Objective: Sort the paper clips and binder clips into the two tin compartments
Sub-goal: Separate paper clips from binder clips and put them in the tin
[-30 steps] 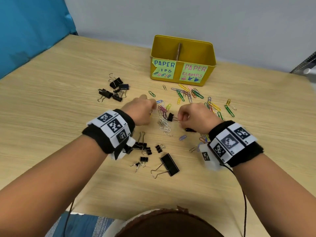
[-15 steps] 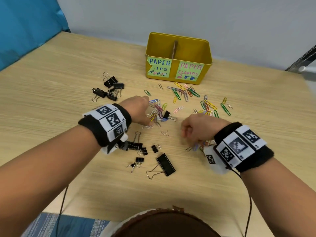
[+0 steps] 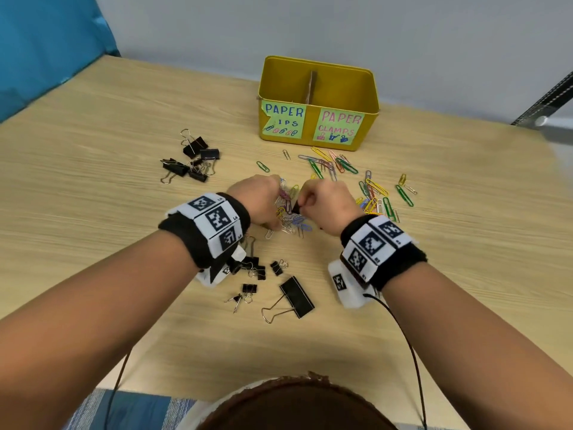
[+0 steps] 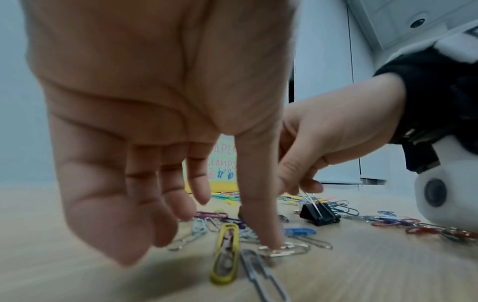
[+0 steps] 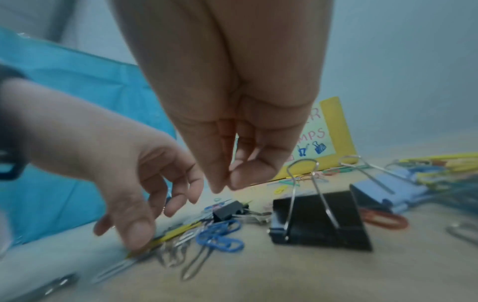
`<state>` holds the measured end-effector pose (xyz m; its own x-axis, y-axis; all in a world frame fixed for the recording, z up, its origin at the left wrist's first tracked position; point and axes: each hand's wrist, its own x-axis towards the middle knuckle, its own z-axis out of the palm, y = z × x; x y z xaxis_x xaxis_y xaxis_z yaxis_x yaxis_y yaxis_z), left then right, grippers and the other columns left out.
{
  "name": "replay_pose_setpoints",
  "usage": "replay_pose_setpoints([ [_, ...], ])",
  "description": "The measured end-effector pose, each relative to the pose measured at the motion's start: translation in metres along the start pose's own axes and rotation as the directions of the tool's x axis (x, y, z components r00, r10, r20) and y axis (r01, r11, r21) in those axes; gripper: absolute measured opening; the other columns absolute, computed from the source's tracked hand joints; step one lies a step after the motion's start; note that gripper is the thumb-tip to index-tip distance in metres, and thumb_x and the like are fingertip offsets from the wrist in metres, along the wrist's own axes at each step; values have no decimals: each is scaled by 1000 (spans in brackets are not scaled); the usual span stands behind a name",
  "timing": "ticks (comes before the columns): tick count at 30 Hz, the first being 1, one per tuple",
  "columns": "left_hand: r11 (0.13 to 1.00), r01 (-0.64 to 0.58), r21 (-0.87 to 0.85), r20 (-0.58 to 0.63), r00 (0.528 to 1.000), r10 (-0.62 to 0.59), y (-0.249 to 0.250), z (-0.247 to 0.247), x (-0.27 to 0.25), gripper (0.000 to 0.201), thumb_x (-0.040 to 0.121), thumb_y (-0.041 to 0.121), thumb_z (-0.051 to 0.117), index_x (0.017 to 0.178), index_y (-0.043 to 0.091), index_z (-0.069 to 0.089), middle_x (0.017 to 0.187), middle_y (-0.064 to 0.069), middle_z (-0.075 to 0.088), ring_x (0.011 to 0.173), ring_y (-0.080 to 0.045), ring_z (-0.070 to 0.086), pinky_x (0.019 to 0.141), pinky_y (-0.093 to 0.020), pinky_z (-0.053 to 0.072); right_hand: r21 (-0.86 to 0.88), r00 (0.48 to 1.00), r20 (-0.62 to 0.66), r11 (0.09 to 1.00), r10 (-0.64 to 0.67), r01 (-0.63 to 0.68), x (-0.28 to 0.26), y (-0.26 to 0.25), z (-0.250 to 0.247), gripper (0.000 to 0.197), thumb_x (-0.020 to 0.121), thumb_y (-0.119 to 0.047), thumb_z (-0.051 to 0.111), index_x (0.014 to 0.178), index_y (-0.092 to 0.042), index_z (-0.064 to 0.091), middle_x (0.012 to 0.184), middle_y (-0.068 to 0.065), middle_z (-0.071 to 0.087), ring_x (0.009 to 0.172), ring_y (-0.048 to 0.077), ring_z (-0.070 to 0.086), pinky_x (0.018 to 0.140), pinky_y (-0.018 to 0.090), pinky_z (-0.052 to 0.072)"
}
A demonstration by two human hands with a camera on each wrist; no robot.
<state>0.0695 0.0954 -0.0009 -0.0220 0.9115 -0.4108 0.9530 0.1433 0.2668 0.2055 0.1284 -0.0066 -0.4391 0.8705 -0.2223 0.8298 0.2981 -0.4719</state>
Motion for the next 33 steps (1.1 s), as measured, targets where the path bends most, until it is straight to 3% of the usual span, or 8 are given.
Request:
replay_pose_setpoints([
  [3,1000,-19,-8,25,999,19,2,4,4,81,64,50,78,125,11,41,124,-8,57,107,-24,57,88,-39,50,-44,996,-74,998,-53,50,12,1,-3,28,85,0,51,102,-12,71,106,11,68,88,19,60,81,24,48],
  [7,995,-6,96,50,999,1,15,7,11,78,72,63,63,122,9,39,114,-9,62,91,-24,58,70,-31,44,-259,991,117,962,-58,87,18,0,-3,28,87,-3,54,106,-14,70,112,10,68,104,26,63,89,31,52],
  [15,999,19,29,49,999,-21,9,0,26,54,86,38,60,123,4,40,118,-17,58,105,-30,58,76,-34,44,-314,964,247,949,95,-14,3,16,-27,16,81,-8,65,94,-10,73,94,6,67,90,21,61,76,27,49],
  [21,976,79,-205,121,991,-54,-17,-25,18,53,75,40,73,110,12,44,78,0,52,60,-17,53,50,-27,46,-199,997,8,977,76,-73,19,20,-43,9,84,-5,60,87,-12,65,95,7,59,87,19,52,75,24,41],
  [26,995,80,-57,333,941,-57,-12,-15,10,42,69,32,80,92,4,60,70,-10,67,49,-18,58,48,-26,51,-384,978,120,917,169,-111,39,21,-32,29,84,-10,59,112,-3,60,112,12,62,99,26,59,79,30,51],
  [28,994,80,-78,298,953,-53,-5,-10,17,28,75,25,77,85,5,60,61,-10,64,44,-18,56,45,-26,50,-353,974,168,932,150,-82,45,14,-24,20,85,-9,58,105,-5,63,102,10,65,93,25,63,82,33,54],
  [31,982,90,-164,210,976,-55,-2,-12,30,19,80,18,71,81,9,55,64,-11,62,58,-27,60,61,-37,57,-120,966,221,986,137,-113,48,8,-26,13,84,-8,61,75,-17,59,71,2,60,61,17,57,57,25,50],
  [33,979,72,-192,86,995,-56,-8,-19,38,17,78,17,72,78,12,56,77,-10,63,70,-25,59,69,-37,55,-52,981,116,988,153,-147,50,15,-38,10,89,-10,54,86,-12,63,82,8,62,75,21,60,62,27,51],
])
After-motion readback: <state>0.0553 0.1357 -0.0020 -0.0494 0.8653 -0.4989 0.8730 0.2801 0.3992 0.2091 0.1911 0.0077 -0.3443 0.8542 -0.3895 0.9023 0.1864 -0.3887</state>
